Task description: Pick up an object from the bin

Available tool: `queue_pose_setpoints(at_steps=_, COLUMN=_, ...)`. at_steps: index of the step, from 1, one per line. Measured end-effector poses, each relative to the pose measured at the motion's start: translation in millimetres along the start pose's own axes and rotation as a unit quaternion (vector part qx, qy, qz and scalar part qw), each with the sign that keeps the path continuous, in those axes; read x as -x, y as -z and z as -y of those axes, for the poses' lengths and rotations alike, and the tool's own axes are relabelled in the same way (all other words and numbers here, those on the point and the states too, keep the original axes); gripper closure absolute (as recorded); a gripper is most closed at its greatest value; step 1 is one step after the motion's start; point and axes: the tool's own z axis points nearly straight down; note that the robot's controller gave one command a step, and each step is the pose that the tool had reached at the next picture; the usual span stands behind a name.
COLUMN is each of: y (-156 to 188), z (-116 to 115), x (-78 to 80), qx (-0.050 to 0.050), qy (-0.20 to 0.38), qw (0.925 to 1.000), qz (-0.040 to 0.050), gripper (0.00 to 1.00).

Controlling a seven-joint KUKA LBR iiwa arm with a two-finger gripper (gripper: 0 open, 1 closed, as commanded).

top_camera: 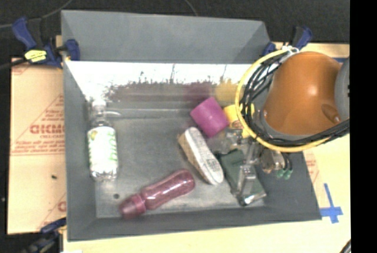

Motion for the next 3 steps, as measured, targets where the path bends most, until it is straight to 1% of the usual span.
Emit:
queue_pose_setpoints(at_steps=1, y=4, z=0, x=0.8, qx=0.0, qy=0.0, qw=1.0, qz=0.0035, gripper=0.0)
queue_pose_setpoints(at_steps=2, y=-99, z=-60, x=14.1, qx=0.001, qy=-0.072, qw=0.9974, qz=0.004, gripper=0.0)
queue_pose_setpoints(at_steps=3, y=-88, z=-79, x=17.7, qx=-0.001, qy=0.004, qw=1.0, qz=0.0037, gripper=0.0)
